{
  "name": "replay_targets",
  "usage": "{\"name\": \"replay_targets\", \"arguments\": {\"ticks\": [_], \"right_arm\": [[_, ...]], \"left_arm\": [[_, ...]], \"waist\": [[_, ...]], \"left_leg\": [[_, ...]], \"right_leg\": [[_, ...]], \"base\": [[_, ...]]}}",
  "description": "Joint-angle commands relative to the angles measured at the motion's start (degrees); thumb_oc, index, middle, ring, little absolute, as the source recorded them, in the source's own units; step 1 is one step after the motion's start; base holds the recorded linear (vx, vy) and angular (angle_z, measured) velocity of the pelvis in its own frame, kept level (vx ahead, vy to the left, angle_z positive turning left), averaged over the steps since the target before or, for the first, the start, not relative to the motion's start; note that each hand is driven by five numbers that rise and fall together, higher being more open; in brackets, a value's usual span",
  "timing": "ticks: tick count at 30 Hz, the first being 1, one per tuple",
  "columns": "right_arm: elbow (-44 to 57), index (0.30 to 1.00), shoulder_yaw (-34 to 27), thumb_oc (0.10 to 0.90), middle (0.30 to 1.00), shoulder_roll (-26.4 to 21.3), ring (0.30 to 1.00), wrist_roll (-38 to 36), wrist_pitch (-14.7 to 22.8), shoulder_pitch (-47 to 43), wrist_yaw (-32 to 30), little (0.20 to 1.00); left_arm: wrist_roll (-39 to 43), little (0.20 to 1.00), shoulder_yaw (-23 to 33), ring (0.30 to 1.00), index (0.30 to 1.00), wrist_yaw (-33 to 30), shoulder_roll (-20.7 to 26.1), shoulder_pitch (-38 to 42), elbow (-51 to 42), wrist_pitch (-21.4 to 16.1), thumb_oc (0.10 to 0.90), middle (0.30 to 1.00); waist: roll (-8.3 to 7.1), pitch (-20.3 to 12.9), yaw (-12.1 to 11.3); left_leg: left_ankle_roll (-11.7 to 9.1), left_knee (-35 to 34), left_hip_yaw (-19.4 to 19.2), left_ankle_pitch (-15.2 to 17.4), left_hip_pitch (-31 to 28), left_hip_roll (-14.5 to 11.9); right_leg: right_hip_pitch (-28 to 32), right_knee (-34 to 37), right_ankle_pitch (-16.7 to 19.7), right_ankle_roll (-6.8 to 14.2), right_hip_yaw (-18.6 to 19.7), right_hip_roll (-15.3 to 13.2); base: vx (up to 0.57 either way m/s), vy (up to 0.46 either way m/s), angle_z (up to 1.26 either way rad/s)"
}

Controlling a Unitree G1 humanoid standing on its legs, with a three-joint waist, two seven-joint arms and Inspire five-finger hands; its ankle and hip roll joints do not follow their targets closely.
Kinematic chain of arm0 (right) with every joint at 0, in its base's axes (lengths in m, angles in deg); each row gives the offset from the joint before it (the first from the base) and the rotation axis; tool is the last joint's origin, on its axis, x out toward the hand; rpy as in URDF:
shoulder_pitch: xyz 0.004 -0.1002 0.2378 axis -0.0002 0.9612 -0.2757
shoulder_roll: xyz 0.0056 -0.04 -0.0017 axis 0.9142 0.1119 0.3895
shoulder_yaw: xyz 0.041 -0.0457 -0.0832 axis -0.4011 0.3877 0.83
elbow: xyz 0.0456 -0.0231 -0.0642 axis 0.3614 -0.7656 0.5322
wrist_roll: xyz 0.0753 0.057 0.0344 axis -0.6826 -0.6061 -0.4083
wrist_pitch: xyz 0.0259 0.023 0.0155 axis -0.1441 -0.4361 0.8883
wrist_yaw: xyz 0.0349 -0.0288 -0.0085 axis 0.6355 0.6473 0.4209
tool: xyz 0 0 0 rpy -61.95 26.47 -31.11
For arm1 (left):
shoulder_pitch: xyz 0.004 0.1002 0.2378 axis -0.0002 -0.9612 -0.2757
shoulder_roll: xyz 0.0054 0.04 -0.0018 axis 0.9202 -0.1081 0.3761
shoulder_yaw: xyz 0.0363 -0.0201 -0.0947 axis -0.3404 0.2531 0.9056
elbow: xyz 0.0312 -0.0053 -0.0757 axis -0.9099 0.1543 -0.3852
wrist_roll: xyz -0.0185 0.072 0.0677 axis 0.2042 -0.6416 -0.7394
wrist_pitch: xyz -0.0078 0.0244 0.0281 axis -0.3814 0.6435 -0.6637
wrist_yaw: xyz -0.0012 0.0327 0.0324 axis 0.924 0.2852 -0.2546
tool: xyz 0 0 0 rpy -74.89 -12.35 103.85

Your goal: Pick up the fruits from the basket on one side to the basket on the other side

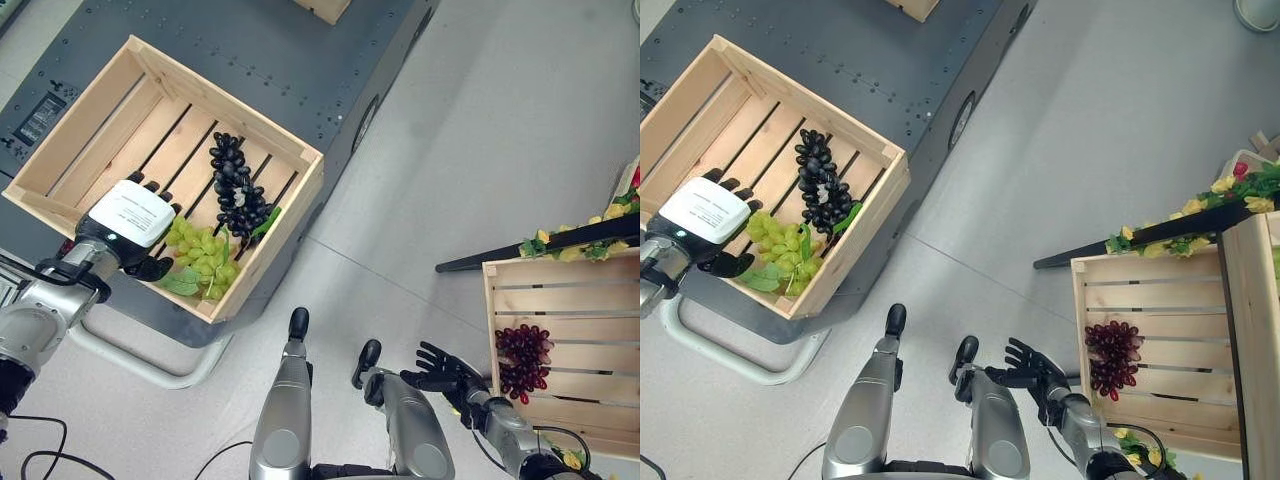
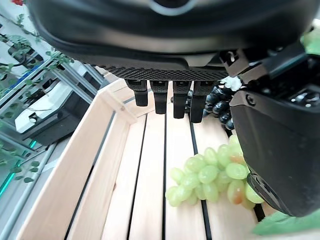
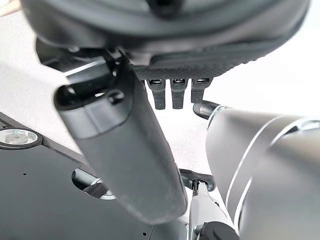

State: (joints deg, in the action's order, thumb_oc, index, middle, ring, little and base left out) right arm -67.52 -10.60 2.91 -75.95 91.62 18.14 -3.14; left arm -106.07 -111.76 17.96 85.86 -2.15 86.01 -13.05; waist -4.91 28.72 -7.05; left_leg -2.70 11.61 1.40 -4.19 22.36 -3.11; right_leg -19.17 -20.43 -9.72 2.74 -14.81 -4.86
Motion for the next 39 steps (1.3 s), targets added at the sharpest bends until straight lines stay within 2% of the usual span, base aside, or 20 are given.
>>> {"name": "replay_targets", "arguments": {"ticks": [1, 8, 14, 18, 22, 30, 36, 39], "right_arm": [[1.9, 0.9, 0.0, 0.8, 0.9, -2.2, 0.9, -2.0, 1.6, 2.8, 1.7, 0.9], [2.2, 0.9, 0.3, 0.8, 0.9, -2.6, 0.9, -1.4, 1.2, 2.3, 1.5, 0.9], [2.7, 0.9, 0.1, 0.8, 0.9, -3.2, 0.9, -0.5, 0.9, 2.2, 1.5, 0.9], [2.7, 0.9, 0.4, 0.8, 0.9, -3.4, 0.9, -0.7, 0.9, 1.8, 1.6, 0.9], [2.8, 0.9, 0.6, 0.8, 0.9, -3.2, 0.9, -0.8, 1.1, 1.5, 1.7, 0.9], [3.7, 0.9, 1.6, 0.8, 0.9, -2.7, 0.9, -1.4, 0.7, 0.3, 0.6, 0.9], [4.3, 0.9, 1.7, 0.8, 0.9, -2.9, 0.9, -0.8, 0.1, 0.0, 0.1, 0.9], [4.7, 0.9, 1.7, 0.8, 0.9, -3.0, 0.9, -0.9, -0.1, 0.0, 0.1, 0.9]], "left_arm": [[-1.6, 0.9, 3.9, 0.9, 0.9, -3.2, -0.5, 4.5, 1.9, 5.6, 0.8, 0.9], [-3.4, 0.9, 2.2, 0.9, 0.9, -3.6, -3.3, 5.4, 4.6, 5.2, 0.8, 0.9], [-4.8, 0.9, 1.0, 0.9, 0.9, -1.0, -4.6, 5.4, 5.2, 7.4, 0.8, 0.9], [-4.3, 0.9, 0.0, 0.9, 0.9, -1.1, -5.2, 6.5, 6.4, 8.8, 0.8, 0.9], [-4.4, 0.9, -0.9, 0.9, 0.9, -0.6, -5.9, 8.0, 8.2, 8.8, 0.8, 0.9], [-5.3, 0.9, -3.8, 0.9, 0.9, 0.7, -9.4, 10.7, 14.6, 10.0, 0.8, 0.9], [-5.8, 0.9, -5.0, 0.9, 0.9, 4.2, -10.6, 11.4, 16.8, 11.3, 0.8, 0.9], [-5.9, 0.9, -5.2, 0.9, 0.9, 3.5, -11.1, 11.4, 17.2, 11.8, 0.8, 0.9]], "waist": [[0.54, -2.1, 1.1], [0.42, -1.8, 1.8], [0.44, -1.5, 2.4], [0.19, -1.2, 2.7], [-0.17, -1.0, 2.9], [-1.22, -0.7, 3.4], [-1.42, -0.6, 3.6], [-1.55, -0.5, 3.7]], "left_leg": [[-0.9, 8.5, -2.0, 5.4, 3.4, 3.4], [-0.9, 9.6, -2.6, 5.5, 4.2, 3.1], [-1.1, 10.4, -3.2, 5.5, 4.8, 2.7], [-1.1, 10.8, -3.5, 5.5, 5.4, 2.3], [-1.1, 11.2, -3.6, 5.6, 5.9, 2.1], [-0.9, 11.2, -4.0, 5.5, 6.2, 1.8], [-0.8, 11.4, -4.1, 5.6, 6.1, 1.7], [-0.8, 11.4, -4.1, 5.5, 6.1, 1.7]], "right_leg": [[0.2, 0.4, 3.1, 0.4, -0.2, 2.5], [-0.5, -0.6, 2.7, 0.2, 0.4, 2.7], [-0.8, -1.2, 2.5, 0.1, 0.7, 2.7], [-1.4, -1.6, 2.5, 0.0, 0.8, 2.7], [-1.9, -2.0, 2.4, -0.1, 0.9, 2.8], [-2.7, -2.2, 2.8, 0.1, 1.0, 3.0], [-2.9, -2.7, 2.8, 0.2, 1.0, 2.8], [-3.0, -2.6, 2.9, 0.3, 0.9, 2.6]], "base": [[0.01, 0.021, -0.04], [0.0, 0.01, -0.03], [0.01, 0.029, -0.09], [0.0, 0.0, 0.0], [0.0, 0.001, -0.02], [0.0, 0.0, 0.0], [0.0, 0.0, 0.0], [0.0, 0.0, 0.0]]}}
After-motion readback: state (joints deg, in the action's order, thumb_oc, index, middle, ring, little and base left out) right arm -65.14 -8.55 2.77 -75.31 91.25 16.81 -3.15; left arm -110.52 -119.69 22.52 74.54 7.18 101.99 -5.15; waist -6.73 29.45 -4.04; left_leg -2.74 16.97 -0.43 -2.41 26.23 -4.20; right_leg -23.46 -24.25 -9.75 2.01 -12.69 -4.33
